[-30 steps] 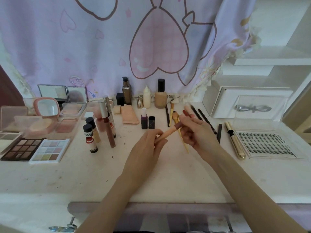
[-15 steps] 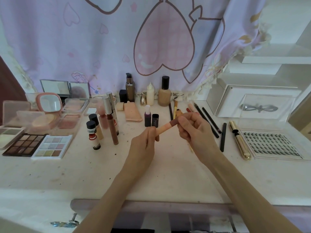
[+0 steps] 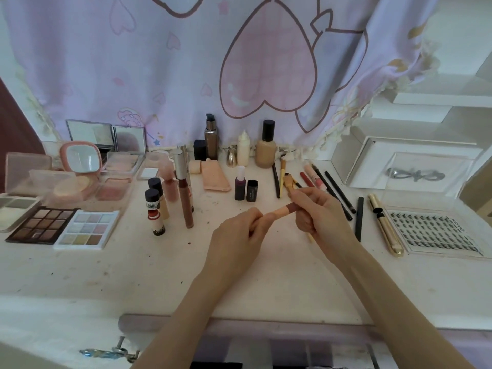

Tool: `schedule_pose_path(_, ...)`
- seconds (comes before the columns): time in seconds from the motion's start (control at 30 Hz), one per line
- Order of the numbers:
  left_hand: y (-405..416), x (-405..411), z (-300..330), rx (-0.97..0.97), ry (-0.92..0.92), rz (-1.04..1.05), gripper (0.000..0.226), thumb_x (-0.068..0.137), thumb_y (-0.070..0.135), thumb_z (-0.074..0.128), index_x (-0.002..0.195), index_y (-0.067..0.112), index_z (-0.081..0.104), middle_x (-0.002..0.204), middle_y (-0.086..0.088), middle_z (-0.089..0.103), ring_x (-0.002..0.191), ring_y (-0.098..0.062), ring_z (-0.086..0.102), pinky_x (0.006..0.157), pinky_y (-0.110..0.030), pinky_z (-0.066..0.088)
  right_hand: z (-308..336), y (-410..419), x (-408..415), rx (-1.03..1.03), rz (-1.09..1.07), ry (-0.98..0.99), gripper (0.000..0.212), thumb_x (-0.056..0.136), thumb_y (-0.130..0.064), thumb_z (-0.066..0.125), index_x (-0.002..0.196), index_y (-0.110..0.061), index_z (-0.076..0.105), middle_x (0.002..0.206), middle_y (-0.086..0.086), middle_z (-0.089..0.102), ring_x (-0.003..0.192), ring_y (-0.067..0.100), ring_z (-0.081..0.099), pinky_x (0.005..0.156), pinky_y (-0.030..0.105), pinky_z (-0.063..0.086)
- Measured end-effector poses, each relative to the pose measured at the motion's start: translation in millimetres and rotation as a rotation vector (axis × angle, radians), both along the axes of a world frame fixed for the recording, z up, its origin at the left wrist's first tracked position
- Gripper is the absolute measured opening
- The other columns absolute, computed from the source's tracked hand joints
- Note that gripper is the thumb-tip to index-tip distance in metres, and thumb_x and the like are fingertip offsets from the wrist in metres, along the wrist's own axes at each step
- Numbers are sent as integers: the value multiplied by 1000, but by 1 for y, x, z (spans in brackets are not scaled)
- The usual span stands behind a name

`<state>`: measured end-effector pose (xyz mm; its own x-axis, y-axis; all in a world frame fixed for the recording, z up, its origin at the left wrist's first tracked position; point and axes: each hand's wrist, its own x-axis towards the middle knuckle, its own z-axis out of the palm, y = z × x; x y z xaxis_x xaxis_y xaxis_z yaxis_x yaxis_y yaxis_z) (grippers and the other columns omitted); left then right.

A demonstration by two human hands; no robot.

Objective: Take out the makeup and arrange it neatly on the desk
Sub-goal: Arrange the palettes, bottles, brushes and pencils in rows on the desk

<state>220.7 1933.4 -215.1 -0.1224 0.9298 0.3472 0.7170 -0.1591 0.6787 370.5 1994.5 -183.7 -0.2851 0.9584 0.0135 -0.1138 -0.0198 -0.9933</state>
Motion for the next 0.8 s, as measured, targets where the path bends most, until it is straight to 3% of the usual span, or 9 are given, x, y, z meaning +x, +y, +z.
schedule_pose_path(0.1, 2, -2, 1, -49, -84, -13, 27, 90, 50, 37, 81, 30, 53, 66, 12, 52, 58, -6, 47, 53, -12, 31, -2, -1, -3, 59, 0, -26, 7, 90, -6, 55, 94, -8, 61, 56, -4, 52, 49, 8, 38, 47, 20, 34)
schedule_pose_path(0.2, 1, 0, 1, -80, -79, -76, 24, 85, 54, 46, 98, 34, 41, 66, 13, 47, 58, -4, 47, 54, -19, 34, -1, -5, -8, 63, -1, -88, 9, 90, -4, 54, 88, -8, 62, 64, 2, 57, 57, 11, 44, 54, 23, 38)
schedule_pose_path(0.3, -4, -1, 1, 42, -57, -50, 23, 88, 48, 49, 95, 31, 35, 65, 15, 47, 56, -3, 50, 53, -18, 40, 3, -14, -19, -8, 23, -128, 17, 87, -24, 61, 80, -9, 65, 59, 2, 50, 50, 10, 38, 48, 20, 35)
schedule_pose_path(0.4, -5, -4, 2, 161, -88, 31, 18, 87, 43, 54, 93, 27, 48, 70, 18, 52, 57, -2, 51, 54, -15, 42, 7, -19, -29, -112, -67, -277, 34, 83, -42, 62, 78, -9, 62, 45, -9, 35, 39, 6, 27, 39, 17, 27)
schedule_pose_path(0.6, -4, -3, 2, 242, -53, 39, 30, 88, 41, 49, 89, 15, 64, 77, 6, 60, 65, -8, 51, 57, -19, 40, 10, -27, -23, -97, -49, -104, 27, 94, -18, 51, 75, -8, 66, 52, -3, 35, 47, 10, 28, 46, 20, 27)
schedule_pose_path(0.7, -1, -3, 1, 136, -53, -20, 28, 92, 38, 46, 91, 15, 62, 80, 6, 57, 67, -9, 50, 60, -22, 40, 11, -26, -17, -124, -22, 10, 22, 92, -13, 53, 75, -7, 64, 57, 0, 40, 52, 11, 33, 47, 20, 31)
schedule_pose_path(0.8, 0, 1, 3, 92, -75, -118, 21, 91, 36, 50, 99, 18, 56, 86, 10, 52, 74, -6, 49, 66, -18, 40, 10, -25, -14, -90, -63, -25, 20, 87, -18, 64, 69, -10, 62, 55, -1, 45, 50, 10, 37, 47, 19, 34)
